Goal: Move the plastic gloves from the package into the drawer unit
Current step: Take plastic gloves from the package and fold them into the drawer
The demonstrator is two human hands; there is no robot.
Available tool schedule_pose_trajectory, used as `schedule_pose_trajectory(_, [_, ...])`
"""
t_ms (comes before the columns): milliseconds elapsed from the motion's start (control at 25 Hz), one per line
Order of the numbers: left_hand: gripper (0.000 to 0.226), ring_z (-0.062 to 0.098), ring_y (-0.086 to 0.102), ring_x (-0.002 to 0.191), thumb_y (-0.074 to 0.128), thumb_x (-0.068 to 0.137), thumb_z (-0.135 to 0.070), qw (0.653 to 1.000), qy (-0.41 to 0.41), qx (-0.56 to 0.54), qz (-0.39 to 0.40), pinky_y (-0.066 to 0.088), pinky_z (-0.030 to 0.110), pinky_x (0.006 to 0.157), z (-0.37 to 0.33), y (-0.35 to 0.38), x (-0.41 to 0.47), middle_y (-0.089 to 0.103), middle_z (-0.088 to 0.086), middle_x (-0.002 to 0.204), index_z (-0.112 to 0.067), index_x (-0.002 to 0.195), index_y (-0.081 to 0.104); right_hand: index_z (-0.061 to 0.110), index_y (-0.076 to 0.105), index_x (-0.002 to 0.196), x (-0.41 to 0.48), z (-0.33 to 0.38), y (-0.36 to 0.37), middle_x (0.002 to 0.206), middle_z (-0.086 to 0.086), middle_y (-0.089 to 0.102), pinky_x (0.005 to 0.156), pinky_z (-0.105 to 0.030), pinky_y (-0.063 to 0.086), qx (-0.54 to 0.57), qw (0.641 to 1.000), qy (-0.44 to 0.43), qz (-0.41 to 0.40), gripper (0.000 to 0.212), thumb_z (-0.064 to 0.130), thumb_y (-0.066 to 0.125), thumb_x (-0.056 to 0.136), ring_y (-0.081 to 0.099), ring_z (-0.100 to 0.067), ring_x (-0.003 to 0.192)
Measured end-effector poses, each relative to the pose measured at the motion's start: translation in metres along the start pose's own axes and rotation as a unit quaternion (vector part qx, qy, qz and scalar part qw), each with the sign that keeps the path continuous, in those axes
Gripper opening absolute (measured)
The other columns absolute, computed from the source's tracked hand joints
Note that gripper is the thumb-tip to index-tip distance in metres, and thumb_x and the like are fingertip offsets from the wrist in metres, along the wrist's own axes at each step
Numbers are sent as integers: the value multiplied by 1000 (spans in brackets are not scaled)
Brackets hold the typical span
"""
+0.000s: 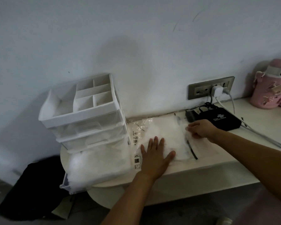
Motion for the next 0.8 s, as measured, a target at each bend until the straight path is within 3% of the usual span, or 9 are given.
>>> schedule_pose_trajectory(120, [106, 16, -11, 147, -5, 61, -79, 1000, -1, -3, 11, -16, 45, 113, 0, -3, -2, -5, 0, 161, -27, 153, 6, -2, 66, 104, 6, 6, 4, 68, -8, 57, 56, -26, 48, -10, 1000, -3, -22, 25, 12, 70, 84, 51, -17, 56])
schedule_pose_trajectory(240, [96, 15, -10, 147, 3, 72, -79, 1000, -1, -2, 14, -16, 44, 113, 2, -2, -5, -4, 0, 161, -27, 153, 7, -2, 69, 99, 11, 15, 11, 70, -9, 59, 65, -30, 48, -44, 996, -23, -69, 22, 15, 67, 86, 53, -18, 60])
schedule_pose_trajectory(360, [107, 15, -9, 147, -8, 61, -80, 1000, 3, -6, 2, -17, 43, 113, 1, -3, -7, -2, 1, 161, -27, 153, 7, -9, 63, 101, 14, 23, 17, 69, -9, 55, 57, -27, 46, -30, 997, 12, -64, 21, 8, 57, 92, 52, -18, 58])
schedule_pose_trajectory(440, [108, 15, -9, 147, -9, 60, -79, 1000, 2, -8, -4, -16, 44, 113, 2, -3, -6, -2, 0, 161, -27, 153, 8, -8, 61, 90, 14, 26, 21, 68, -13, 56, 63, -36, 50, -28, 996, 36, -82, 18, 10, 62, 89, 54, -23, 58])
schedule_pose_trajectory(520, [108, 15, -8, 147, -8, 60, -79, 1000, 3, -12, -6, -16, 44, 114, 2, -3, -6, -1, 0, 161, -27, 153, 8, 0, 57, 79, 13, 27, 24, 73, -15, 62, 68, -36, 54, -57, 994, 45, -87, 26, 21, 72, 82, 59, -28, 63])
schedule_pose_trajectory(600, [108, 15, -9, 147, -8, 60, -80, 1000, 6, -15, -10, -16, 44, 114, 4, -3, -6, -1, 0, 161, -27, 153, 8, 1, 55, 80, 13, 26, 29, 73, -14, 62, 50, -29, 53, -39, 995, 56, -73, 27, 22, 72, 82, 59, -26, 60])
schedule_pose_trajectory(680, [109, 15, -9, 147, -10, 59, -81, 1000, 7, -15, -10, -16, 44, 114, 5, -2, -5, -1, 0, 161, -27, 153, 8, -3, 59, 87, 8, 23, 33, 67, -12, 58, 35, -20, 46, 55, 995, 74, -41, 15, 10, 67, 86, 55, -20, 53])
schedule_pose_trajectory(800, [110, 15, -8, 147, -10, 59, -80, 1000, 6, -18, -13, -16, 45, 114, 4, -2, -5, 0, 1, 161, -27, 153, 9, -6, 64, 87, 9, 18, 28, 63, -10, 59, 35, -19, 45, 109, 988, 82, -75, 14, 7, 67, 86, 55, -16, 47])
Point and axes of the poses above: each hand's wrist, its own x-axis towards the middle knuckle, its own y-axis out of the palm, z = x × y, the point moved 2 cm from there along x, towards the middle knuckle
